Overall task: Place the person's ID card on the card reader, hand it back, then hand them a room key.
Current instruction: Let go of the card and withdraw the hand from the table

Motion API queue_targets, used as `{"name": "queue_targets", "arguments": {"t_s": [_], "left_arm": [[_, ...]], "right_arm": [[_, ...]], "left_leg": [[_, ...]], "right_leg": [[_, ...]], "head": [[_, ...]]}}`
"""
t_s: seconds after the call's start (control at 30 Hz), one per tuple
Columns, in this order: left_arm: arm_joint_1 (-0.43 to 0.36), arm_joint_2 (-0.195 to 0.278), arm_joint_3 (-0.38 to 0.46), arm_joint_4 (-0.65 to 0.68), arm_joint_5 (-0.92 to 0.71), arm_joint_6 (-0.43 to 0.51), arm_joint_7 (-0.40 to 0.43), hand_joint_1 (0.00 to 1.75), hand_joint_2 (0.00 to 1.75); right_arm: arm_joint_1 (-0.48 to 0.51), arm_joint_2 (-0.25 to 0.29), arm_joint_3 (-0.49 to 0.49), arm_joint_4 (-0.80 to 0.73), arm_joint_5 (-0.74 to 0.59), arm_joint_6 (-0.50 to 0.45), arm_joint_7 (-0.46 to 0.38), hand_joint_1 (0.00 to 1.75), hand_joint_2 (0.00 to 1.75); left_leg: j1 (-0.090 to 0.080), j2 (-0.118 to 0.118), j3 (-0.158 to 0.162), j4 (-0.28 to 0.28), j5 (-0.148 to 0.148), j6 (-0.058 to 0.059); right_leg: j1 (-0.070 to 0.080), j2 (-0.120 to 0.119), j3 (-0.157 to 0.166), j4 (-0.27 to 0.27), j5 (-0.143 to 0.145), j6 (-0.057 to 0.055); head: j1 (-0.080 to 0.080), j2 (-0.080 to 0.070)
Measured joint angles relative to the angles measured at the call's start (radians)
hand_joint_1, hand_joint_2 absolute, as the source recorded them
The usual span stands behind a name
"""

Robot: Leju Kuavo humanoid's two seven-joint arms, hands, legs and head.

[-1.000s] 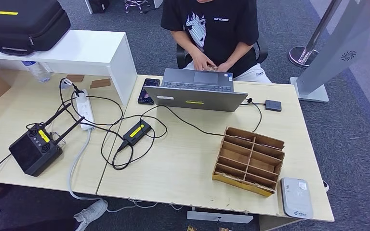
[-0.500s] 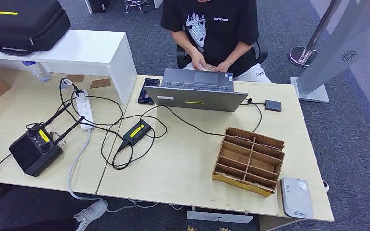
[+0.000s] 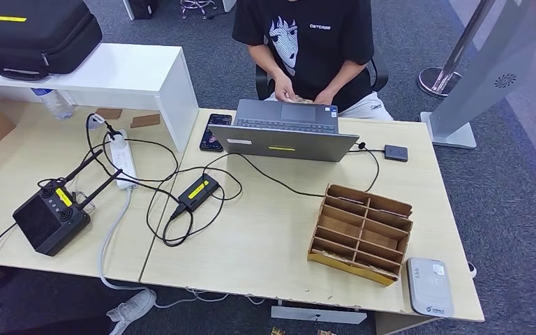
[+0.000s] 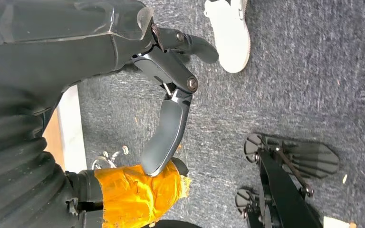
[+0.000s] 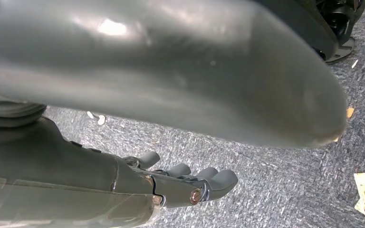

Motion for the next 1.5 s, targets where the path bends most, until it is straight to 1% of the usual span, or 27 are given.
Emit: {"name": "queue_targets", "arguments": {"t_s": [0.2,0.23,0.33,0.37,0.57,0.7,0.73,0.83,0.87,0.93,0.97,1.07,1.1,1.13,1.2,1.23,1.3,1.33,1.4,1.43,1.47,1.5], "left_arm": [[0.0,0.0,0.0,0.0,-0.004,-0.016,-0.01,1.75,1.75],[0.0,0.0,0.0,0.0,-0.004,-0.016,-0.01,1.63,1.75],[0.0,0.0,0.0,0.0,-0.004,-0.016,-0.01,0.32,1.75],[0.0,0.0,0.0,0.0,-0.003,-0.015,-0.01,0.0,1.75],[0.0,0.0,0.001,0.0,0.002,0.004,0.003,0.0,1.75],[0.0,0.0,0.001,0.0,-0.003,-0.004,0.0,1.75,1.75],[0.0,0.0,0.001,0.0,-0.004,-0.005,-0.002,1.7,1.75],[0.0,0.0,0.001,0.0,-0.004,-0.006,-0.007,0.39,1.75],[0.0,0.0,0.001,0.0,-0.003,-0.005,-0.007,0.0,1.75],[0.0,0.0,0.001,0.0,-0.001,0.001,-0.005,0.0,1.75],[0.0,0.0,0.001,0.0,0.001,0.004,-0.002,0.12,1.75],[0.0,0.0,0.003,0.0,0.003,0.011,0.004,1.4,1.75],[0.0,0.0,0.003,0.0,0.002,0.01,0.003,1.66,1.75],[0.0,0.0,0.003,0.0,0.001,0.006,0.001,1.25,1.75],[0.0,0.0,0.003,0.0,-0.001,-0.003,-0.004,0.38,1.75],[0.0,0.0,0.003,0.0,-0.002,-0.004,-0.005,0.01,1.75],[0.0,-0.001,0.004,0.0,0.0,0.002,-0.002,0.0,1.75],[0.0,-0.001,0.004,0.0,0.001,0.006,0.001,0.03,1.75],[0.0,-0.001,0.005,0.0,0.004,0.013,0.005,0.9,1.75],[0.0,-0.001,0.006,0.0,0.004,0.012,0.005,1.3,1.75],[0.0,-0.001,0.006,0.0,0.003,0.008,0.004,1.27,1.75],[0.0,-0.001,0.006,0.0,0.002,0.002,0.001,0.83,1.75]], "right_arm": [[0.0,0.0,0.0,0.0,0.0,0.0,-0.002,0.0,0.0],[0.0,0.0,0.0,0.0,0.0,0.0,-0.003,0.0,0.0],[0.0,0.0,0.0,0.0,0.0,0.0,-0.003,0.0,0.0],[0.0,0.0,0.0,0.0,0.0,0.0,-0.003,0.0,0.0],[0.0,0.0,0.0,0.0,0.001,0.0,-0.004,0.0,0.0],[0.0,0.0,-0.001,0.0,0.001,0.0,-0.004,0.0,0.0],[0.0,0.0,-0.001,0.0,0.001,0.0,-0.004,0.0,0.0],[0.0,0.0,-0.001,0.0,0.001,0.0,-0.004,0.0,0.0],[0.0,0.0,-0.001,0.0,0.001,0.0,-0.004,0.0,0.0],[0.0,0.0,-0.001,0.0,0.002,0.001,-0.004,0.0,0.0],[0.0,0.0,-0.001,0.0,0.002,0.001,-0.004,0.0,0.0],[0.0,0.0,-0.001,0.0,0.002,0.001,-0.004,0.0,0.0],[0.0,0.0,-0.001,0.0,0.002,0.001,-0.004,0.0,0.0],[0.0,0.0,-0.001,0.0,0.002,0.001,-0.004,0.0,0.0],[0.0,0.0,-0.001,0.0,0.002,0.001,-0.004,0.0,0.0],[0.0,0.0,-0.001,0.0,0.003,0.001,-0.005,0.0,0.0],[0.0,0.0,-0.001,0.0,0.006,0.001,-0.006,0.0,0.0],[0.0,0.0,-0.001,0.0,0.008,0.001,-0.006,0.0,0.0],[0.0,0.0,-0.002,0.0,0.011,0.001,-0.006,0.0,0.0],[0.001,0.0,-0.002,0.0,0.013,0.001,-0.006,0.0,0.0],[0.001,0.0,-0.002,0.0,0.014,0.001,-0.006,0.0,0.0],[0.001,0.0,-0.002,0.0,0.015,0.001,-0.006,0.0,0.0]], "left_leg": [[0.0,0.0,0.0,0.0,0.0,0.0],[0.0,0.0,0.0,0.0,0.0,0.0],[0.0,0.0,0.0,0.0,0.0,0.0],[0.0,0.0,0.0,0.0,0.0,0.0],[0.0,0.0,0.0,0.0,0.0,0.0],[0.0,0.0,0.0,0.0,0.0,0.0],[0.0,0.0,0.0,0.0,0.0,0.0],[0.0,0.0,0.0,0.0,0.0,0.0],[0.0,0.0,0.0,0.0,0.0,0.0],[0.0,0.0,0.0,0.0,0.0,0.0],[0.0,0.0,0.0,0.0,0.0,0.0],[0.0,0.0,0.0,0.0,0.0,0.0],[0.0,0.0,0.0,0.0,0.0,0.0],[0.0,0.0,0.0,0.0,0.0,0.0],[0.0,0.0,0.0,0.0,0.0,0.0],[0.0,0.0,0.0,0.0,0.0,0.0],[0.0,0.0,0.0,0.0,0.0,0.0],[0.0,0.0,0.0,0.0,0.0,0.0],[0.0,0.0,0.0,0.0,0.0,0.0],[0.0,0.0,0.0,0.0,0.0,0.0],[0.0,0.0,0.0,0.0,0.0,0.0],[0.0,0.0,0.0,0.0,0.0,0.0]], "right_leg": [[0.0,0.0,0.0,0.0,0.0,0.0],[0.0,0.0,0.0,0.0,0.0,0.0],[0.0,0.0,0.0,0.0,0.0,0.0],[0.0,0.0,0.0,0.0,0.0,0.0],[0.0,0.0,0.0,0.0,0.0,0.0],[0.0,0.0,0.0,0.0,0.0,0.0],[0.0,0.0,0.0,0.0,0.0,0.0],[0.0,0.0,0.0,0.0,0.0,0.0],[0.0,0.0,0.0,0.0,0.0,0.0],[0.0,0.0,0.0,0.0,0.0,0.0],[0.0,0.0,0.0,0.0,0.0,0.0],[0.0,0.0,0.0,0.0,0.0,0.0],[0.0,0.0,0.0,0.0,0.0,0.0],[0.0,0.0,0.0,0.0,0.0,0.0],[0.0,0.0,0.0,0.0,0.0,0.0],[0.0,0.0,0.0,0.0,0.0,0.0],[0.0,0.0,0.0,0.0,0.0,0.0],[0.0,0.0,0.0,0.0,0.0,0.0],[0.0,0.0,0.0,0.0,0.0,0.0],[0.0,0.0,0.0,0.0,0.0,0.0],[0.0,0.0,0.0,0.0,0.0,0.0],[0.0,0.0,0.0,0.0,0.0,0.0]], "head": [[0.0,0.0],[0.0,0.0],[0.0,0.0],[0.0,0.0],[0.0,0.0],[0.0,0.0],[0.0,0.0],[0.0,0.0],[0.0,0.0],[0.0,0.0],[0.0,0.0],[0.0,0.0],[0.0,0.0],[0.0,0.0],[0.0,0.0],[0.0,0.0],[0.0,0.0],[0.0,0.0],[0.0,0.0],[0.0,0.0],[0.0,0.0],[0.0,0.0]]}}
